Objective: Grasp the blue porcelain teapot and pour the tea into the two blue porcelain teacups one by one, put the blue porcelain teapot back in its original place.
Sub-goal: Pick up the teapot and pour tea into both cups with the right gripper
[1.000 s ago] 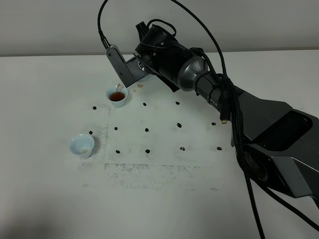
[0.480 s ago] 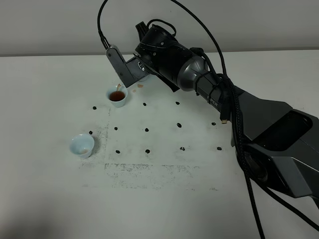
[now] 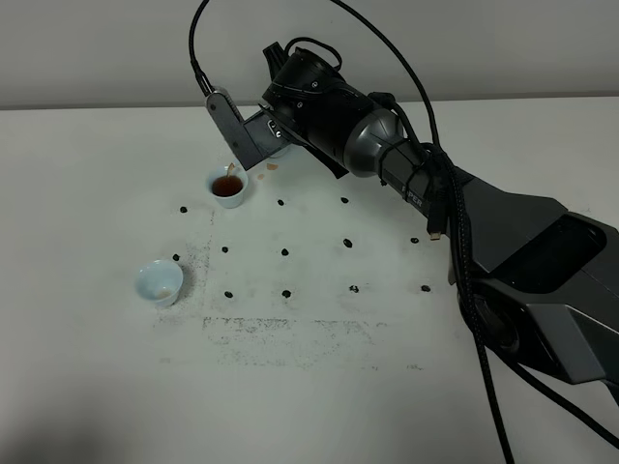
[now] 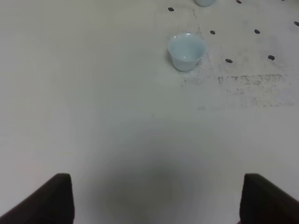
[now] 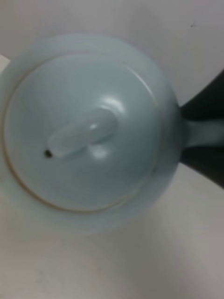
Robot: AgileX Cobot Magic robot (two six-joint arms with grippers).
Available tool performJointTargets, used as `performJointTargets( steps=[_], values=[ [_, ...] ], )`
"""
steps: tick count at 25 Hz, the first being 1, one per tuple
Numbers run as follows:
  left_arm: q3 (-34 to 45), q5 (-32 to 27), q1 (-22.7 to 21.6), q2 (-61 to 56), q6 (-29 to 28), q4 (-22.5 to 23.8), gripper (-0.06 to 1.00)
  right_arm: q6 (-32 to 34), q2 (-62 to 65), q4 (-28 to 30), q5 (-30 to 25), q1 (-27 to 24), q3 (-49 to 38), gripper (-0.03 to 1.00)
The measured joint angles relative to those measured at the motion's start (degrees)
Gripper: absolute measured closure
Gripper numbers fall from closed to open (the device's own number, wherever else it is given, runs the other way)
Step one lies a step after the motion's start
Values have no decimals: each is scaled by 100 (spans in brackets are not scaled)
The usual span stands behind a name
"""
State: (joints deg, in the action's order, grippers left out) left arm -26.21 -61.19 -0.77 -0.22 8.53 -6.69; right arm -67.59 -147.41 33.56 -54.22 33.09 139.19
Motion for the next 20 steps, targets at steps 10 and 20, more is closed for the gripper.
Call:
performJointTargets(
  steps=[10, 20],
  values=[
    [0, 0, 0, 0, 0, 0, 22, 0, 0, -1, 0, 0, 0, 88],
    [0, 0, 0, 0, 0, 0, 22, -46, 0, -347, -119, 0, 0, 88]
  ],
)
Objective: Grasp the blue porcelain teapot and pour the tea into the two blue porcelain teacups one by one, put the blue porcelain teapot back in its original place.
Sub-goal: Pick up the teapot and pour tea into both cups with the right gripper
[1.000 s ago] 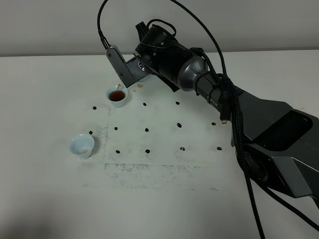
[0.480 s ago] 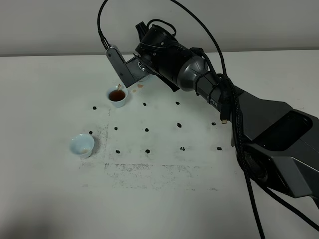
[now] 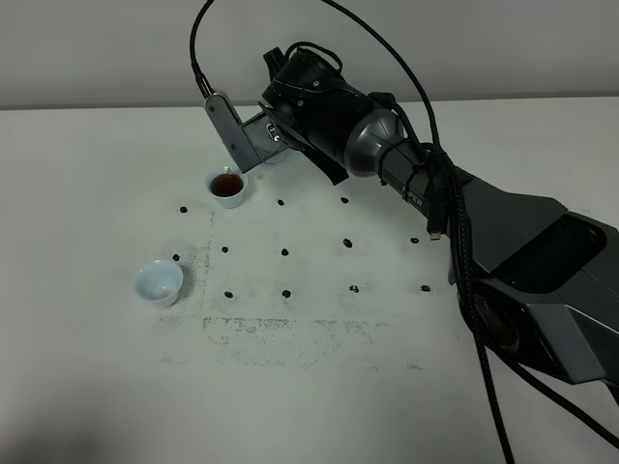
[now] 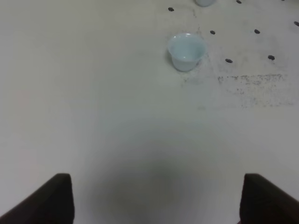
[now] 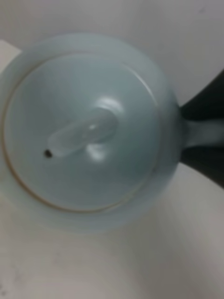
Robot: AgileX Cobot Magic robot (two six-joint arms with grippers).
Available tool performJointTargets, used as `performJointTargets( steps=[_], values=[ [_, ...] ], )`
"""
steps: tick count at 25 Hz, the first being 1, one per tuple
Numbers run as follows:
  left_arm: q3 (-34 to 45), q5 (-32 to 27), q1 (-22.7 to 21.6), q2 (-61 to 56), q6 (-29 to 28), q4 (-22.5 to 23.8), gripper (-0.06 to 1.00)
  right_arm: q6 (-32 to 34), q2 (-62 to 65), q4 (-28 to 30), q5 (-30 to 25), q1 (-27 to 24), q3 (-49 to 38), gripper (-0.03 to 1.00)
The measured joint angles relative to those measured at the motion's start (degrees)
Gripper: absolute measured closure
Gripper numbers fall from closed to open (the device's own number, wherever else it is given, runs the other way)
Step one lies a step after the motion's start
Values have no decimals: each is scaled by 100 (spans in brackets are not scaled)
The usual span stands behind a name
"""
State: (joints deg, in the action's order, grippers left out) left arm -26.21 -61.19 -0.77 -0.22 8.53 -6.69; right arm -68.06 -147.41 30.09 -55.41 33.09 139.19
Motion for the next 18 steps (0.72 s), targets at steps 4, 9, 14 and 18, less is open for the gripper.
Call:
performJointTargets(
  steps=[4, 9, 14, 18],
  values=[
    [0, 0, 0, 0, 0, 0, 22, -38, 0, -209, -121, 0, 0, 88],
    [0, 0, 0, 0, 0, 0, 22, -38, 40, -356, -213, -6, 0, 88],
    [0, 0, 0, 0, 0, 0, 22, -32, 136, -437, -251, -6, 0, 88],
    [0, 0, 0, 0, 0, 0, 22, -5, 259, -438, -363, -6, 0, 88]
  ],
)
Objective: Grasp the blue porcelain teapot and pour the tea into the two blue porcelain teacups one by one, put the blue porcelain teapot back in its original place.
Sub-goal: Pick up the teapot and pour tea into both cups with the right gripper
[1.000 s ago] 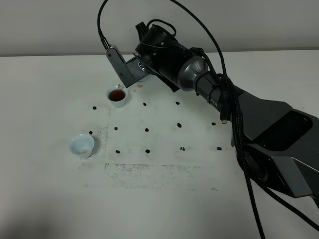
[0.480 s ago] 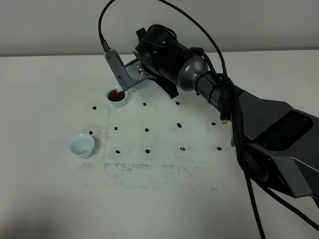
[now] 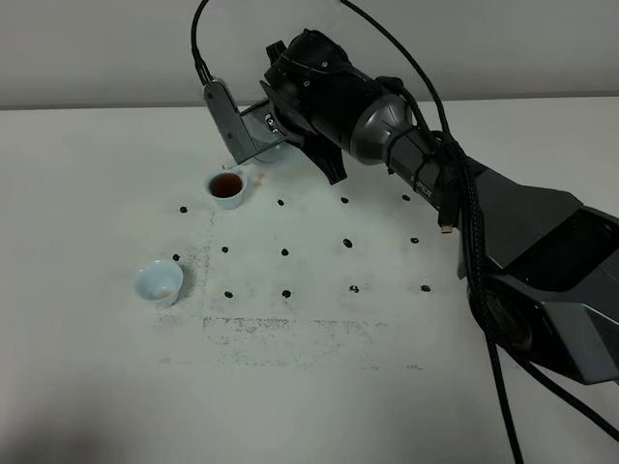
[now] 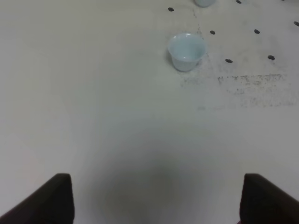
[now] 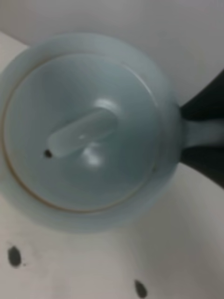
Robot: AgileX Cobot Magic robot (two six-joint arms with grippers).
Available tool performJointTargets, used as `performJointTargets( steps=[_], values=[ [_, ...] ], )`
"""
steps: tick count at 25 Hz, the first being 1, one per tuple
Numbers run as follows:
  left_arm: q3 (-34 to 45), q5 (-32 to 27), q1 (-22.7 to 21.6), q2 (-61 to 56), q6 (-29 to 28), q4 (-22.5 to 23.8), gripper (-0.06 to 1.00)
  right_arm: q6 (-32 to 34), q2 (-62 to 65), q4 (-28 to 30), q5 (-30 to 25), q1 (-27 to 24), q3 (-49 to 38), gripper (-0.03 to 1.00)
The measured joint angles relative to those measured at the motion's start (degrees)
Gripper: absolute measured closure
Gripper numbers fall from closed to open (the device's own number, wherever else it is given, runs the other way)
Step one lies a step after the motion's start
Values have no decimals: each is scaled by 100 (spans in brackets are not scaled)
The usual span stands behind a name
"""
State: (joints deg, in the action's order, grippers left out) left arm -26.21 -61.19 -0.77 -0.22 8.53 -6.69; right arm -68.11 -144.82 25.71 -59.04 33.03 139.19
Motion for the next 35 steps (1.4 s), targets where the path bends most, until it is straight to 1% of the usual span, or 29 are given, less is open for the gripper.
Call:
performJointTargets(
  steps=[3, 5, 7, 9, 11, 15, 19, 21, 23, 26, 32, 35],
  values=[
    [0, 0, 0, 0, 0, 0, 22, 209, 162, -62, -187, 0, 0, 88],
    [0, 0, 0, 0, 0, 0, 22, 562, 306, -156, -312, 0, 0, 88],
    [0, 0, 0, 0, 0, 0, 22, 1064, 437, -302, -433, -20, 0, 88],
    [0, 0, 0, 0, 0, 0, 22, 1754, 565, -477, -587, -26, 0, 88],
    [0, 0, 0, 0, 0, 0, 22, 2417, 644, -759, -775, -68, 0, 88],
    [0, 0, 0, 0, 0, 0, 22, 3592, 657, -1512, -1149, -162, 0, 88],
    [0, 0, 0, 0, 0, 0, 22, 4691, 658, -2085, -1191, -252, -112, 88],
    [0, 0, 0, 0, 0, 0, 22, 5078, 658, -2264, -1191, -313, -213, 88],
    [0, 0, 0, 0, 0, 0, 22, 5357, 618, -2353, -1203, -378, -283, 88],
    [0, 0, 0, 0, 0, 0, 22, 5517, 558, -2522, -1135, -473, -411, 88],
    [0, 0, 0, 0, 0, 0, 22, 5547, 523, -2908, -733, -570, -867, 88],
    [0, 0, 0, 0, 0, 0, 22, 5541, 519, -3005, -510, -570, -1044, 88]
  ],
)
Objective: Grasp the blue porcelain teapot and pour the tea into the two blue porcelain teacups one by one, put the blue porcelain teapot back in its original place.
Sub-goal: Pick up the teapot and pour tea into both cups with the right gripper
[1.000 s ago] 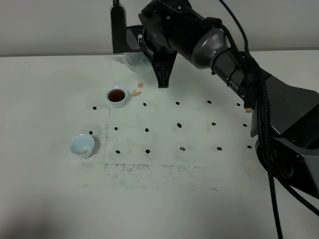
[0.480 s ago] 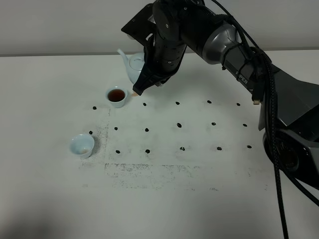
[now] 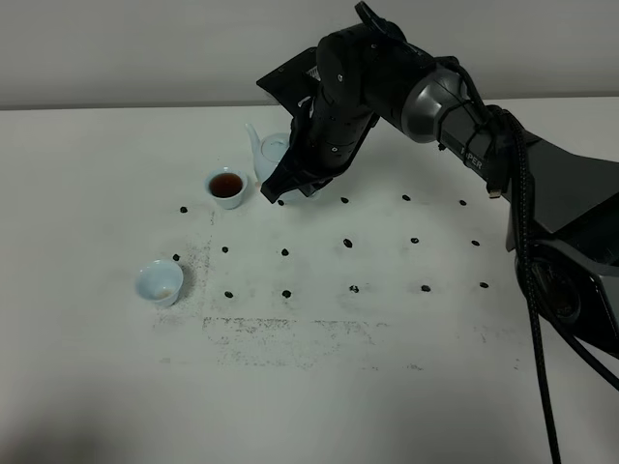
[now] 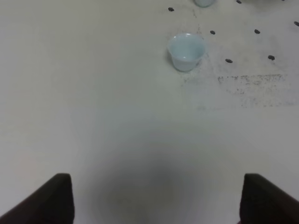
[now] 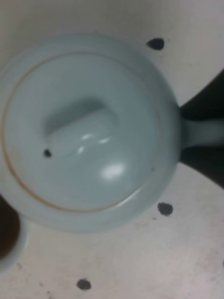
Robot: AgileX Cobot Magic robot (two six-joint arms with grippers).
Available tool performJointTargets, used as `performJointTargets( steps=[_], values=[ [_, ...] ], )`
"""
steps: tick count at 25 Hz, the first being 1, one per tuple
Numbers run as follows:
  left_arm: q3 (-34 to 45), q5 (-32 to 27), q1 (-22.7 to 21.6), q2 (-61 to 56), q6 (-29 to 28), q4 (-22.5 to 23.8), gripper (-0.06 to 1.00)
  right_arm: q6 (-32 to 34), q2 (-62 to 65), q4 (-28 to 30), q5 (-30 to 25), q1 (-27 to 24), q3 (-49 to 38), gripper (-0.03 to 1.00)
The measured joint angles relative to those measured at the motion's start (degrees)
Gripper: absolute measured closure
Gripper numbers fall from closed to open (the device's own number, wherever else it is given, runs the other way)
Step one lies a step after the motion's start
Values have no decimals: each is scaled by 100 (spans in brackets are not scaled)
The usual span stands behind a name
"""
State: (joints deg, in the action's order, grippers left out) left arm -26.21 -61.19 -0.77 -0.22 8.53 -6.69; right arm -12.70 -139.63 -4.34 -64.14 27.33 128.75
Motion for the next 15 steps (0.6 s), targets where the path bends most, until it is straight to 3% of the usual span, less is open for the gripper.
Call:
performJointTargets(
  steps=[15],
  values=[
    [0, 0, 0, 0, 0, 0, 22, -4, -33, 6, 122, -11, -176, 88]
  ],
)
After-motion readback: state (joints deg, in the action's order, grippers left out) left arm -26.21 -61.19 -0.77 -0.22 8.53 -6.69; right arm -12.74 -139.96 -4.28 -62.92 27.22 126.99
